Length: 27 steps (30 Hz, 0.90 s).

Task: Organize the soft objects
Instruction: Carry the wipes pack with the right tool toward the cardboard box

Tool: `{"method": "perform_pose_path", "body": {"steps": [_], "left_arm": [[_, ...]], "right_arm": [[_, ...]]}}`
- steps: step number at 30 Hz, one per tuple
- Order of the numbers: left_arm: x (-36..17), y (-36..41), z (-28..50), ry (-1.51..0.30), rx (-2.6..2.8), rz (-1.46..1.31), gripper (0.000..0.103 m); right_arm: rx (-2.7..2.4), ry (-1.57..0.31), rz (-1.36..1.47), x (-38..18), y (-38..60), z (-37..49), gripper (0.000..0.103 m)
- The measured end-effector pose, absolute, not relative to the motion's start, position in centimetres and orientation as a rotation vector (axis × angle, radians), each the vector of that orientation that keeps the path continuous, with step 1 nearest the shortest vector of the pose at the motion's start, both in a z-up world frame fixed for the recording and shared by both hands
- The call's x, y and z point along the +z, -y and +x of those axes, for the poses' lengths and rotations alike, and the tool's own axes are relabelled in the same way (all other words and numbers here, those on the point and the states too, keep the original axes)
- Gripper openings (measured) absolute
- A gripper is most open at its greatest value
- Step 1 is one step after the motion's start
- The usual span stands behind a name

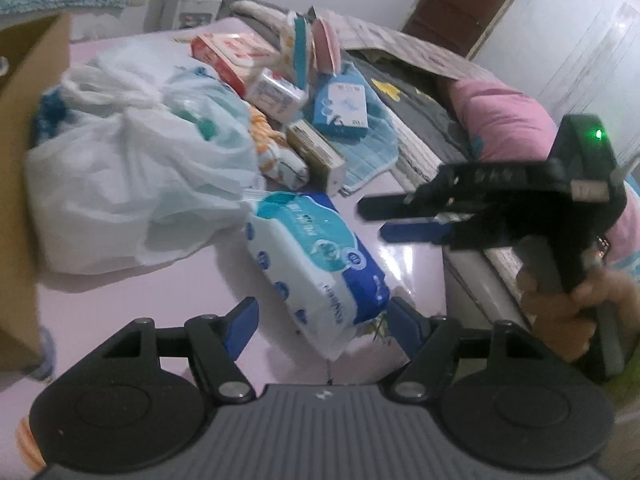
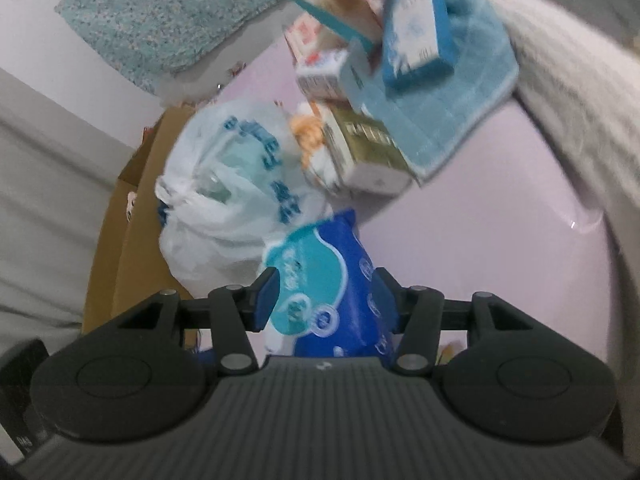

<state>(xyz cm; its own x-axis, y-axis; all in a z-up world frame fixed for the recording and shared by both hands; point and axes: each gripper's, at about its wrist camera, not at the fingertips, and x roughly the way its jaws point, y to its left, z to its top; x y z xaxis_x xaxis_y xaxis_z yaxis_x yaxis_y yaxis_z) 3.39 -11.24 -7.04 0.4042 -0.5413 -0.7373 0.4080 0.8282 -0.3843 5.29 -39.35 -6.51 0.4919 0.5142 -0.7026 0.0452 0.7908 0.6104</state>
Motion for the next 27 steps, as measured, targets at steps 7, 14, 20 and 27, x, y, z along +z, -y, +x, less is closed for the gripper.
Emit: {"method": "perform_pose_path", "body": {"steps": [7, 14, 20, 27], "left_arm": [[-9.3, 13.4, 6.9, -1.073, -0.581, -0.176, 0.067], [-10.1, 14.0, 8.1, -1.09, -0.541, -0.153, 0.061], [-9.5, 14.3, 7.6, -1.06, -0.521, -0.12, 0.057], [-7.5, 14.4, 6.0, -0.996, -0.531, -0.096, 0.055]], "right_arm": [[0.369, -1.093, 0.634, -9.4, 38.9, 7.0, 0.048], [0.42, -1.111, 0.679, -10.9, 39.1, 7.2, 0.047], [0.431, -1.07, 0.735, -10.9, 39.5, 5.9, 0.036], [0.414, -0.998, 0.773, -9.3, 39.8, 3.9, 0.033]]}}
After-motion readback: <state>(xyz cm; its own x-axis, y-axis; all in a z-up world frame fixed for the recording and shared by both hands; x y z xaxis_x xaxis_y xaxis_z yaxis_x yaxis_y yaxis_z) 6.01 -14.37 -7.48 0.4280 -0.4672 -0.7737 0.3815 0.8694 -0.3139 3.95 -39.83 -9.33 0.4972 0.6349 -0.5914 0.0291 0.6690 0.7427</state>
